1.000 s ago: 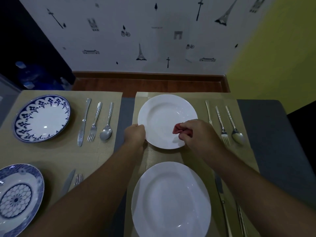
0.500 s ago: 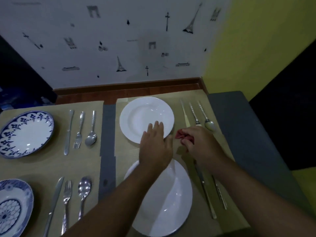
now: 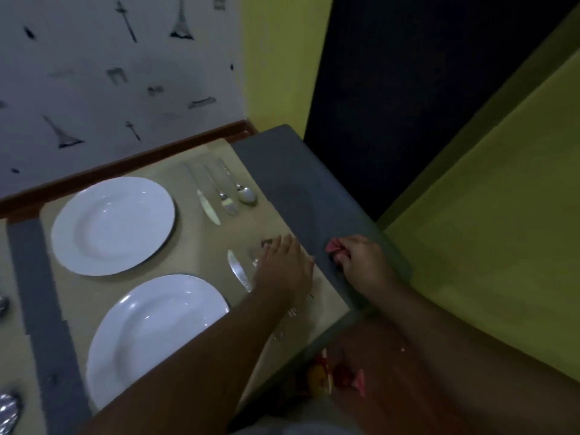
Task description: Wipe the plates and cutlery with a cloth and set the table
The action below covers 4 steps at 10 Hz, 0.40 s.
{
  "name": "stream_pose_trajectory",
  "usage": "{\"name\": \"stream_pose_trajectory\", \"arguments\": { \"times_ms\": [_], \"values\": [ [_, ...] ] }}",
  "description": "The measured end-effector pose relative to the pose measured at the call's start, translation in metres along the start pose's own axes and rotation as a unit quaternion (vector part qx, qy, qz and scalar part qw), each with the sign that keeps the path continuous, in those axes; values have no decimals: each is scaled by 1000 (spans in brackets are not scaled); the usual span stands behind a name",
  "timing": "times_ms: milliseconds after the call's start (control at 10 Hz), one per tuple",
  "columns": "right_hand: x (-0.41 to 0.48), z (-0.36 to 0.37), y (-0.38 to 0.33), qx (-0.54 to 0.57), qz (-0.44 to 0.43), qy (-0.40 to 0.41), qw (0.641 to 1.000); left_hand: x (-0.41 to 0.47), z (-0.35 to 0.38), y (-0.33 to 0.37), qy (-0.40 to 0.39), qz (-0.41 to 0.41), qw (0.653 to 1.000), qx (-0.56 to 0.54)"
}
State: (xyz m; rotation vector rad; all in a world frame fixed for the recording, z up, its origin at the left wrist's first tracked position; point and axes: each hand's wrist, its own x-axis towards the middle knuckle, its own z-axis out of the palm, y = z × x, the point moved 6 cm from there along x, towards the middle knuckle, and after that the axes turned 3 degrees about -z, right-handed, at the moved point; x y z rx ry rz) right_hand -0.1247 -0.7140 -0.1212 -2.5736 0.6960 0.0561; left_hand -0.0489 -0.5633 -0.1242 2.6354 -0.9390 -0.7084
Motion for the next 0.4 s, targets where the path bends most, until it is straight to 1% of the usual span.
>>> {"name": "stream_pose_trajectory", "arguments": {
  "times_ms": [100, 200, 300, 400],
  "values": [
    [-3, 6, 10, 8, 27, -41, 999, 4, 12, 7, -17, 1, 999, 30],
    [0, 5, 8, -46, 27, -68, 996, 8, 16, 10, -19, -3, 999, 48],
    [7, 0, -13, -123, 12, -96, 988, 6, 5, 5, -7, -20, 999, 46],
    [17, -7, -49, -123, -32, -96, 987, 6, -18, -9, 28, -57, 997, 31]
  ]
}}
